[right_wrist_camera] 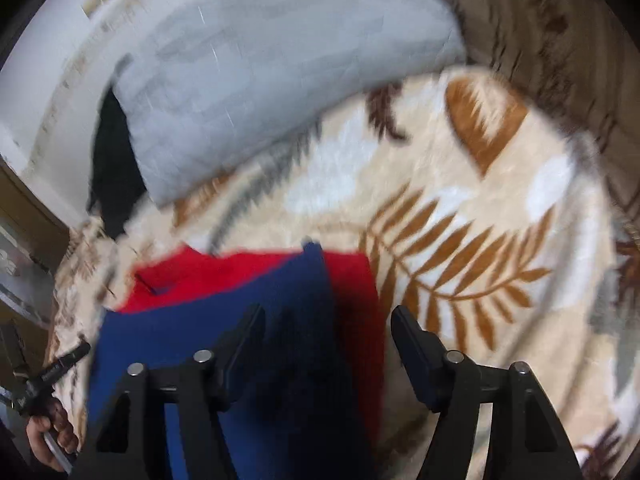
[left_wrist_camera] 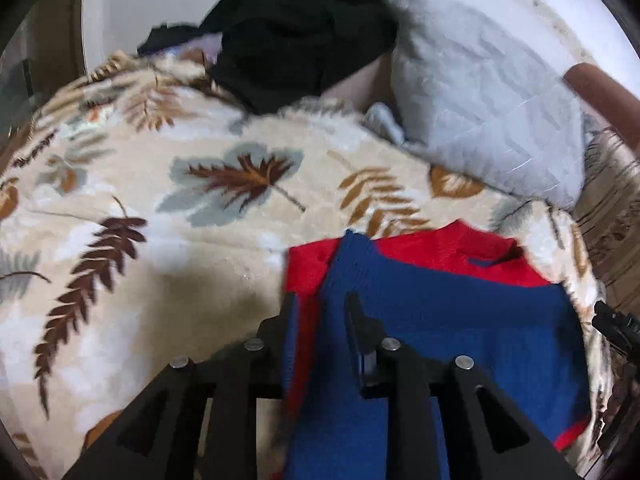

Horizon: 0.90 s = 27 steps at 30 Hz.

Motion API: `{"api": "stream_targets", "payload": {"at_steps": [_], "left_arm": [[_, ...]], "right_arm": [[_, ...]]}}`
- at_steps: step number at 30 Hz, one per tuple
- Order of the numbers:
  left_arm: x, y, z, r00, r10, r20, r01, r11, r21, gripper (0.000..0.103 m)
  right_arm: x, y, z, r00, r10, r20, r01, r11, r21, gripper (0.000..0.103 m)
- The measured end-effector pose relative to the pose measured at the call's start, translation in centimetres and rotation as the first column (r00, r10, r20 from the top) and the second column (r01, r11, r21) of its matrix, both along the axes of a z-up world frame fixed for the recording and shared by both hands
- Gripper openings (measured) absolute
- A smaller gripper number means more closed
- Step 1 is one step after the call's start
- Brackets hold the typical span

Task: Fold small clothes

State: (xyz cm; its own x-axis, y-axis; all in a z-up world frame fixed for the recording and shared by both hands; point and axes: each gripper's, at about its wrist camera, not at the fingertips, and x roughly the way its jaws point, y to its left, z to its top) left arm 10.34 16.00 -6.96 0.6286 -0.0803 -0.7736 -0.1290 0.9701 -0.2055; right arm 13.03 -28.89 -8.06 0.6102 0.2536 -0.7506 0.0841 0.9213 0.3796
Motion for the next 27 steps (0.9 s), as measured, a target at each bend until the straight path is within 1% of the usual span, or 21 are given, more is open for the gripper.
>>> {"api": "stream_targets", "payload": {"at_steps": [2, 3, 5, 7, 8, 9, 10, 11, 12, 13, 14, 15, 17, 18, 19, 20, 21, 22, 23, 26, 27], "left_arm": [[-1.7, -0.7, 1.2, 0.999, -0.024, 0.035, 0.025, 1.000, -0.014, 0.041], [-3.0, -1.5, 1.9, 0.997, -0.049, 0.055, 0.050, 0.999, -0.015, 0.045], [-5.1, -3.2, 2.1, 0.993, -0.086, 0.081, 0.086, 0.996, -0.003, 0.061], [-6.1, -4.4, 1.2, 0.991, -0.117, 0.069, 0.117, 0.993, 0.005, 0.065], [-6.2, -4.9, 0.2, 0.992, -0.119, 0.048, 0.119, 0.993, 0.013, 0.065], [-6.2, -5.2, -1.0, 0.993, -0.114, 0.012, 0.113, 0.993, 0.029, 0.065], [-5.9, -5.3, -2.4, 0.994, -0.106, -0.041, 0.108, 0.993, 0.053, 0.065], [-5.7, -5.2, -4.0, 0.991, -0.085, -0.101, 0.093, 0.992, 0.082, 0.065], [-5.7, -4.9, -4.6, 0.991, -0.074, -0.112, 0.085, 0.992, 0.093, 0.065], [-6.2, -4.6, -4.4, 0.994, -0.069, -0.080, 0.077, 0.992, 0.104, 0.065], [-6.6, -4.5, -3.9, 0.995, -0.071, -0.067, 0.077, 0.992, 0.099, 0.065], [-6.9, -4.4, -3.5, 0.996, -0.068, -0.062, 0.073, 0.993, 0.088, 0.065], [-7.3, -4.2, -2.8, 0.997, -0.067, -0.029, 0.068, 0.996, 0.059, 0.065], [-7.3, -4.3, -2.8, 0.997, -0.072, -0.023, 0.073, 0.996, 0.059, 0.066], [-7.2, -4.4, -3.4, 0.996, -0.083, -0.037, 0.086, 0.994, 0.070, 0.066], [-6.9, -4.5, -4.3, 0.994, -0.081, -0.071, 0.088, 0.991, 0.099, 0.066], [-7.0, -4.7, -4.8, 0.994, -0.079, -0.078, 0.088, 0.989, 0.119, 0.066], [-7.2, -4.8, -4.7, 0.995, -0.087, -0.058, 0.094, 0.987, 0.129, 0.066], [-7.4, -4.8, -4.6, 0.994, -0.093, -0.048, 0.099, 0.987, 0.128, 0.066], [-7.2, -4.7, -4.7, 0.995, -0.088, -0.053, 0.094, 0.989, 0.118, 0.067], [-7.1, -4.7, -4.7, 0.995, -0.086, -0.050, 0.091, 0.989, 0.114, 0.068]], "right_arm": [[-1.6, 0.0, 2.0, 0.999, -0.003, 0.039, 0.000, 0.996, 0.088, 0.070], [-2.6, 0.4, 2.8, 0.998, 0.013, 0.062, -0.023, 0.987, 0.158, 0.070], [-4.5, 1.9, 3.5, 0.992, 0.088, 0.094, -0.110, 0.956, 0.271, 0.070], [-5.9, 3.4, 2.6, 0.984, 0.151, 0.095, -0.177, 0.904, 0.390, 0.072], [-6.2, 3.8, 1.7, 0.984, 0.161, 0.075, -0.178, 0.885, 0.431, 0.073], [-6.2, 4.1, 0.1, 0.986, 0.166, 0.036, -0.164, 0.876, 0.454, 0.073], [-6.1, 4.0, -1.2, 0.988, 0.154, -0.002, -0.137, 0.885, 0.446, 0.073], [-5.9, 3.5, -3.2, 0.992, 0.109, -0.072, -0.071, 0.912, 0.403, 0.073], [-5.9, 3.0, -4.3, 0.992, 0.081, -0.102, -0.033, 0.916, 0.400, 0.067], [-6.5, 1.8, -5.0, 0.994, 0.045, -0.096, 0.006, 0.882, 0.471, 0.066], [-6.9, 1.3, -4.6, 0.996, 0.024, -0.088, 0.023, 0.870, 0.493, 0.068], [-7.2, 1.1, -3.9, 0.997, 0.014, -0.079, 0.026, 0.874, 0.485, 0.068], [-8.0, 1.2, -2.0, 0.999, 0.050, -0.006, -0.041, 0.867, 0.496, 0.070], [-8.2, 1.3, -1.7, 0.998, 0.064, 0.015, -0.063, 0.861, 0.504, 0.074], [-8.3, 1.3, -1.9, 0.997, 0.074, 0.027, -0.077, 0.865, 0.495, 0.076], [-7.9, 1.1, -2.8, 0.998, 0.068, 0.001, -0.061, 0.885, 0.461, 0.078], [-7.4, 0.7, -4.3, 0.996, 0.049, -0.072, -0.013, 0.902, 0.431, 0.077], [-7.3, -0.2, -5.8, 0.991, 0.035, -0.126, 0.031, 0.874, 0.484, 0.072], [-7.4, -0.6, -5.6, 0.993, 0.016, -0.120, 0.050, 0.851, 0.523, 0.071], [-6.0, 0.3, -1.3, 0.998, 0.052, 0.021, -0.056, 0.889, 0.455, 0.073], [-4.9, 0.7, -0.8, 0.996, 0.079, 0.037, -0.087, 0.881, 0.465, 0.073]]}}
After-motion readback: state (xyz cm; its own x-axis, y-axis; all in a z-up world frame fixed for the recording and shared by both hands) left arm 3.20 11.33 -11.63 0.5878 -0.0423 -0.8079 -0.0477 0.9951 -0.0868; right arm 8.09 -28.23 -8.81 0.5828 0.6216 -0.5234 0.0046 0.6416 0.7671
